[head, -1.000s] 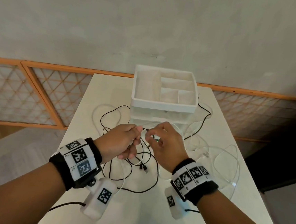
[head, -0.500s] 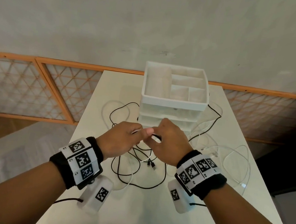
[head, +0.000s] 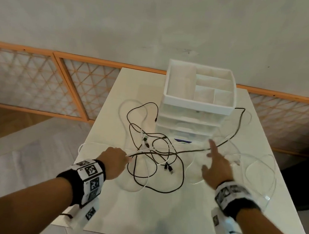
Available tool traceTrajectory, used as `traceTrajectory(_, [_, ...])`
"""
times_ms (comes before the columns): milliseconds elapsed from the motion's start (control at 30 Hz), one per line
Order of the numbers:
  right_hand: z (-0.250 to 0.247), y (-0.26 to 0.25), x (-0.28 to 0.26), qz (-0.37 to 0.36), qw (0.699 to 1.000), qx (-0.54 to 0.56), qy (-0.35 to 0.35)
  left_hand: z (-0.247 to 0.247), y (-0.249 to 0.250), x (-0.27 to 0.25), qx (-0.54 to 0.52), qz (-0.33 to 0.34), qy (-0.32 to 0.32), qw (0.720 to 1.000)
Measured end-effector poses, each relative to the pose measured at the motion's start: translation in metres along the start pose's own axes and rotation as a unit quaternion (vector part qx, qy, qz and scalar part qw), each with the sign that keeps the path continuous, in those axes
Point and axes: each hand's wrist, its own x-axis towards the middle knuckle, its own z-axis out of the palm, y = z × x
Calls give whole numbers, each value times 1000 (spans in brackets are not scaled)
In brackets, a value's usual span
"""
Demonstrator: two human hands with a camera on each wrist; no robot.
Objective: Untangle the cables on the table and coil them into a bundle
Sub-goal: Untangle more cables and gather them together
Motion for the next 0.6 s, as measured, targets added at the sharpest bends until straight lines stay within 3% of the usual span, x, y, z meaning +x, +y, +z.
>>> traceTrajectory(67, [29, -16, -29, -87, 996, -15, -23, 5, 1, 0, -162, -17, 11, 987])
traceTrajectory(100, [42, -25, -42, -132, 987, -52, -77, 5, 3, -1, -201, -17, 21, 979])
traceTrajectory(167, [63, -35, -59, -196, 952, -138, -189, 2, 10, -5, -231, -8, 31, 972])
traceTrajectory(233, [75, -36, -58, -198, 929, -222, -220, -2, 16, -5, -261, 9, 38, 965])
traceTrajectory(333, [62, -53, -44, -178, 945, -205, -181, -7, 26, -2, -275, 64, 62, 957])
traceTrajectory(433, [13, -81, -26, -207, 975, -28, -82, -5, 39, 2, -257, 129, 68, 956])
traceTrajectory(500, [-33, -98, -16, -233, 970, 63, 8, -5, 52, 3, -271, 154, 71, 947])
traceTrajectory(600, [-96, -111, -11, -231, 962, 111, 90, -12, 69, 5, -323, 174, 79, 927])
